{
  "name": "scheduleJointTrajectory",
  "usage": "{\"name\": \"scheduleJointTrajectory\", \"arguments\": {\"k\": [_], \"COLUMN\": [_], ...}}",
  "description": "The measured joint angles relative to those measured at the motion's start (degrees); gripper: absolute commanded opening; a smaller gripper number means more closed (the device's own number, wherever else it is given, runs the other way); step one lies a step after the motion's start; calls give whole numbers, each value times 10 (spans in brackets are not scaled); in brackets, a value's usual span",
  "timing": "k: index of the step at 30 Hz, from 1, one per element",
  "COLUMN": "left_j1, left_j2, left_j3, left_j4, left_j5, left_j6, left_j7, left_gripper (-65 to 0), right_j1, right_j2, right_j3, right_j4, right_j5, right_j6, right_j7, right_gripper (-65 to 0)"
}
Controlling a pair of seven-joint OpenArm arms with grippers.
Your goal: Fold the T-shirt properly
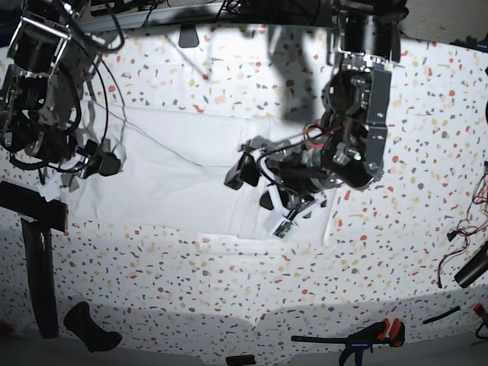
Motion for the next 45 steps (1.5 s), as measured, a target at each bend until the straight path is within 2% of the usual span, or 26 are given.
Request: {"name": "scheduleJointTrajectory", "arguments": {"k": [1,4,6,7,8,10,11,13,18,21,24,27,28,31,36,40,45], "left_j1": [0,1,1,2,2,2,2,2,6,19,40,59,62,65,65,65,65], "left_j2": [-3,-27,-45,-56,-66,-80,-87,-96,-99,-97,-97,-99,-99,-99,-97,-98,-97], "left_j3": [0,0,0,0,0,0,0,0,0,1,1,0,0,0,0,0,0], "left_j4": [0,0,0,0,0,0,0,0,0,0,0,0,0,0,-4,-8,-8], "left_j5": [18,20,40,43,43,43,43,41,40,41,80,92,92,92,92,92,92], "left_j6": [1,1,1,1,2,13,25,41,42,42,44,76,77,77,77,79,79], "left_j7": [-5,-22,-19,-19,-19,-29,-38,-58,-63,-85,-111,-148,-154,-163,-163,-163,-163], "left_gripper": [-201,-201,-201,-201,-201,-201,-201,-201,-201,-201,-201,-201,-201,-201,-201,-201,-201], "right_j1": [0,1,1,1,1,1,1,3,23,45,69,87,92,103,126,144,173], "right_j2": [0,0,0,0,0,-2,-3,-3,-4,-4,-4,-5,-5,-16,-56,-76,-92], "right_j3": [0,0,0,0,0,0,0,0,-1,-1,-1,-2,-2,-1,-6,-56,-159], "right_j4": [0,0,0,0,0,-1,-2,-2,-3,-4,-4,-4,-4,-4,-2,3,6], "right_j5": [2,2,2,0,-1,2,16,28,45,63,119,192,198,197,197,197,197], "right_j6": [0,0,0,0,0,-3,-4,-4,-5,-5,-5,-4,-4,-4,-4,-4,-4], "right_j7": [-3,-11,-12,-14,-22,-36,-40,-42,-55,-77,-114,-117,-117,-118,-116,-113,-115], "right_gripper": [-185,-188,-224,-286,-380,-605,-650,-650,-650,-650,-650,-650,-650,-650,-650,-650,-650]}}
